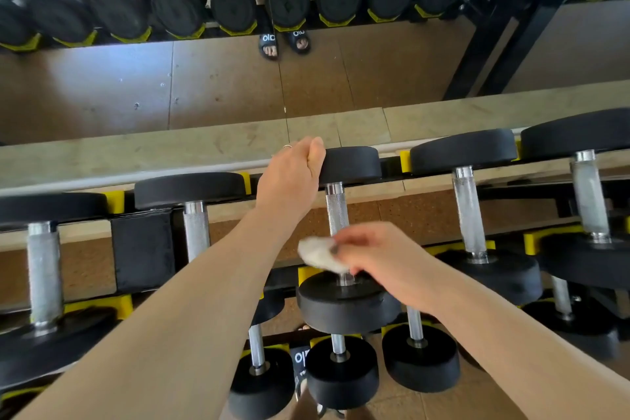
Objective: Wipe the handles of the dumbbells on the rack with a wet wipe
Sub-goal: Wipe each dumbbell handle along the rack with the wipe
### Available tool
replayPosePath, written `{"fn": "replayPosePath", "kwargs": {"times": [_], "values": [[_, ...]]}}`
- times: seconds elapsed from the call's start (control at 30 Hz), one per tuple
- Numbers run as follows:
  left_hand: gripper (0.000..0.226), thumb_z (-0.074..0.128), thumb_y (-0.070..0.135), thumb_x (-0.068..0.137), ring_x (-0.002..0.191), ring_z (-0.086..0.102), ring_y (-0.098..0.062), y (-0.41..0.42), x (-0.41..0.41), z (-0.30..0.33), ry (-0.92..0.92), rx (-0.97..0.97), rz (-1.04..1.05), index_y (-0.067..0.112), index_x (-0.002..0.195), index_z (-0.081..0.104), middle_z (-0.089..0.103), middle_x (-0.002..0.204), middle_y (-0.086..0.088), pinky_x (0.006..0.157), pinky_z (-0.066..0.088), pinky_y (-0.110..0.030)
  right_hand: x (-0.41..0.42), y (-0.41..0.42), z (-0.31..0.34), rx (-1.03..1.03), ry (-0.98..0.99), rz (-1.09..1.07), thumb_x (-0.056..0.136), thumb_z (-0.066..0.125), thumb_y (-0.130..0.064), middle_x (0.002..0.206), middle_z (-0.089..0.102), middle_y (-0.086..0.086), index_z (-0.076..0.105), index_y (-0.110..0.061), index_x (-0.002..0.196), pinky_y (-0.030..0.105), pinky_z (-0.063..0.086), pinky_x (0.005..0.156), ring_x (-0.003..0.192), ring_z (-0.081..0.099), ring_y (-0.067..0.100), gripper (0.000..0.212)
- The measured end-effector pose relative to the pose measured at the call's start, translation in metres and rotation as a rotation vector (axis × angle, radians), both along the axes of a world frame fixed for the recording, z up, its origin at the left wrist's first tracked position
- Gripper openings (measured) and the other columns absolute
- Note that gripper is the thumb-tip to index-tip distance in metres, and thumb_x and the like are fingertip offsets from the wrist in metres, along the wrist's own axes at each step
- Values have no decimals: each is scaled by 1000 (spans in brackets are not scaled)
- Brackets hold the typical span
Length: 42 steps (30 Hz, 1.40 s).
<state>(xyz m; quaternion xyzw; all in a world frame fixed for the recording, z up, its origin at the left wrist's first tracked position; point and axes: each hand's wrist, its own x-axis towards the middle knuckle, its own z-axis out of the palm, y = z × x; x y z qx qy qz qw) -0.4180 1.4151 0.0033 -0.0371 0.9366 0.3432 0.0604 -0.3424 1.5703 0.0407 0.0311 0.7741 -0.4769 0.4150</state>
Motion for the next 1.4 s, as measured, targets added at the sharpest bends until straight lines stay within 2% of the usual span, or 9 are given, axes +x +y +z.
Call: {"fn": "replayPosePath", "kwargs": {"times": [0.1,0.3,0.5,0.67,0.8,0.93,1.1,1.27,1.4], "values": [[41,19,38,109,73,53,-17,-1,0,-1,6,-11,-10,23,84,47,52,75,-1,60,42,-32,-17,8,-14,121,161,-235,94,59,-22,98,69,-5,68,-16,117,22,50,79,89,63,11,25],[41,18,39,109,74,55,-17,1,2,-1,12,-11,5,25,83,47,54,76,-3,66,53,-41,8,30,-41,560,264,167,100,47,-21,91,63,-5,67,-17,111,12,37,53,66,55,0,23],[41,19,38,109,70,54,-21,2,3,2,20,-5,6,26,78,43,52,73,-5,61,50,-43,20,4,-20,441,190,333,97,56,-24,91,68,0,71,-15,106,14,40,57,66,58,4,19],[40,21,30,109,62,42,-15,7,2,11,-12,-47,19,26,70,32,43,68,-3,52,27,-32,24,-25,-2,-60,24,192,94,58,-21,99,69,-3,70,-17,114,21,45,77,87,61,9,24],[38,22,25,106,66,47,-23,14,-4,15,-15,-193,45,21,73,39,44,69,-5,56,31,-34,19,-6,-18,225,356,147,99,51,-23,111,68,1,66,-17,119,14,45,73,88,60,7,26],[35,25,22,106,74,52,-26,34,-12,18,5,-317,29,13,86,53,51,75,-6,65,40,-36,36,9,-32,399,417,329,100,49,-22,109,64,6,62,-13,120,30,56,83,93,63,15,25],[38,28,26,108,90,60,-26,79,-21,30,132,-192,-36,12,105,63,65,97,-7,79,50,-43,5,46,-14,-5,260,305,97,55,-25,101,70,-6,69,-17,117,13,41,68,80,57,-1,26],[35,29,22,110,107,61,-27,140,-35,40,133,-70,-134,12,123,60,67,117,-9,93,51,-48,-36,144,-16,263,670,-18,99,52,-18,101,66,-7,67,-18,119,5,40,68,85,56,-1,26],[38,30,19,111,119,58,-25,180,-42,37,48,-35,-188,9,140,53,61,134,-9,99,48,-37,-60,188,-31,456,1155,405,79,74,-3,114,66,6,69,-9,115,36,56,84,106,58,23,37]]}}
